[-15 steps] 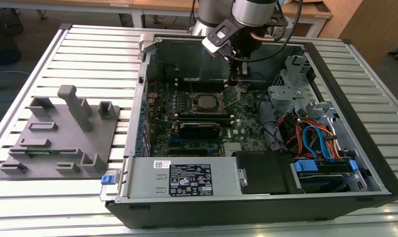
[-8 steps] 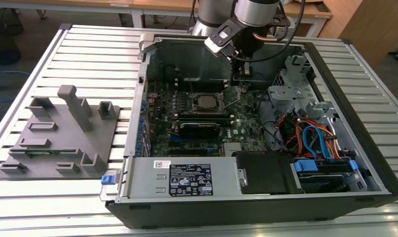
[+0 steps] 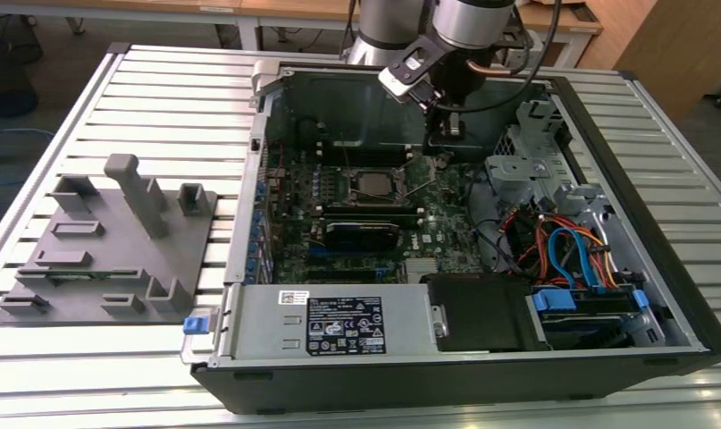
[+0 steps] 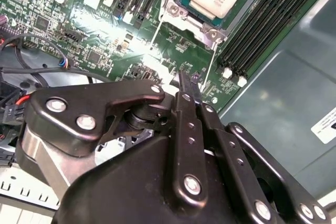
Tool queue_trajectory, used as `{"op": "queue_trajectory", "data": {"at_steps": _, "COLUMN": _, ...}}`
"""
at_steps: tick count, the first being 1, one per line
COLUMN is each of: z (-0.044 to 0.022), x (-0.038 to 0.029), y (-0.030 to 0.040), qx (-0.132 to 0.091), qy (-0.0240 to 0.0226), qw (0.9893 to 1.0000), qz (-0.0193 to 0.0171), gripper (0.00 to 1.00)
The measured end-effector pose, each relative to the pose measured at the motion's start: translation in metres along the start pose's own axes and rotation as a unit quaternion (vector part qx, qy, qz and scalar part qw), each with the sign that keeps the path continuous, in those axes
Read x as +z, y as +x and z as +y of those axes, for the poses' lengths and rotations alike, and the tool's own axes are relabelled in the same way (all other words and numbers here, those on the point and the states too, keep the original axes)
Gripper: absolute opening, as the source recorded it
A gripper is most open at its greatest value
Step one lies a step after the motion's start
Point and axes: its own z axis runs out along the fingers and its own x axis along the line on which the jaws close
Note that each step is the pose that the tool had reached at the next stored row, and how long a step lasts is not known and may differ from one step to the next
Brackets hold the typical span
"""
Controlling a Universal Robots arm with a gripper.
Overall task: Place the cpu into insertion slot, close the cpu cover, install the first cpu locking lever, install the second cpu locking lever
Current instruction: 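Close the cpu cover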
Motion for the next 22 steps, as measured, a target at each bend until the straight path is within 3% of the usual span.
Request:
{"op": "queue_trajectory", "data": {"at_steps": 7, "z": 0.0039, "x": 0.0002, "y": -0.0001, "qx": 0.0, "qy": 0.0, "qw": 1.0, "qz": 0.0, "gripper": 0.1}}
{"op": "queue_trajectory", "data": {"at_steps": 22, "z": 0.0058, "x": 0.0008, "y": -0.0001, "qx": 0.0, "qy": 0.0, "qw": 1.0, "qz": 0.0001, "gripper": 0.1}}
